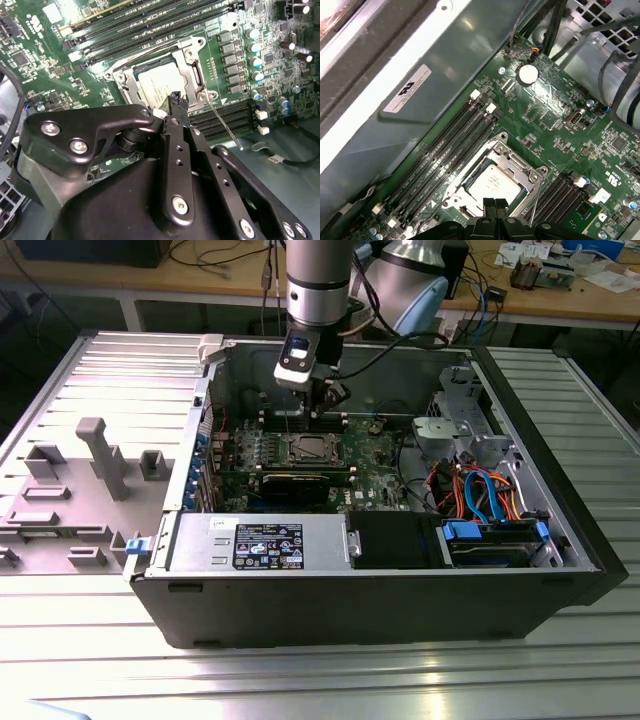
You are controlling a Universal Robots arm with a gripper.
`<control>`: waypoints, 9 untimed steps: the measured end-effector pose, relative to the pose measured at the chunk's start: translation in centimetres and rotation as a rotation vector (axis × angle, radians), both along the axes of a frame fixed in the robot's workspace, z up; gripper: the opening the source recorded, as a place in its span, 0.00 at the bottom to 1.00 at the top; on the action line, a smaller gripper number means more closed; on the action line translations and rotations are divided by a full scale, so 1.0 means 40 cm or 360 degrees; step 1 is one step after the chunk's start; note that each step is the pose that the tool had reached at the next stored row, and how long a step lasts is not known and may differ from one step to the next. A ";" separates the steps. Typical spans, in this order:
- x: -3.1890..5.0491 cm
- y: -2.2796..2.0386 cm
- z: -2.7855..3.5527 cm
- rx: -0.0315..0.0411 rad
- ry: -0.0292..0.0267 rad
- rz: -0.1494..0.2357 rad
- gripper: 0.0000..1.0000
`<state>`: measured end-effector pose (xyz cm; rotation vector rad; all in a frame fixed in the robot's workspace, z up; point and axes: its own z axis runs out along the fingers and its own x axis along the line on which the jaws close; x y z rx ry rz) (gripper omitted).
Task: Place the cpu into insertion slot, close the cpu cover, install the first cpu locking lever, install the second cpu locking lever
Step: 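Install the first cpu locking lever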
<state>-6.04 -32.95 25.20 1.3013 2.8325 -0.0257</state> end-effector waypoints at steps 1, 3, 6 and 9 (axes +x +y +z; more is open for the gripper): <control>0.000 0.000 0.017 0.0000 -0.00001 0.0002 0.11; 0.000 0.000 0.022 0.0000 -0.00001 0.0002 0.11; 0.000 0.000 0.041 0.0000 -0.00001 0.0005 0.11; 0.000 0.000 0.058 0.0000 -0.00003 0.0006 0.11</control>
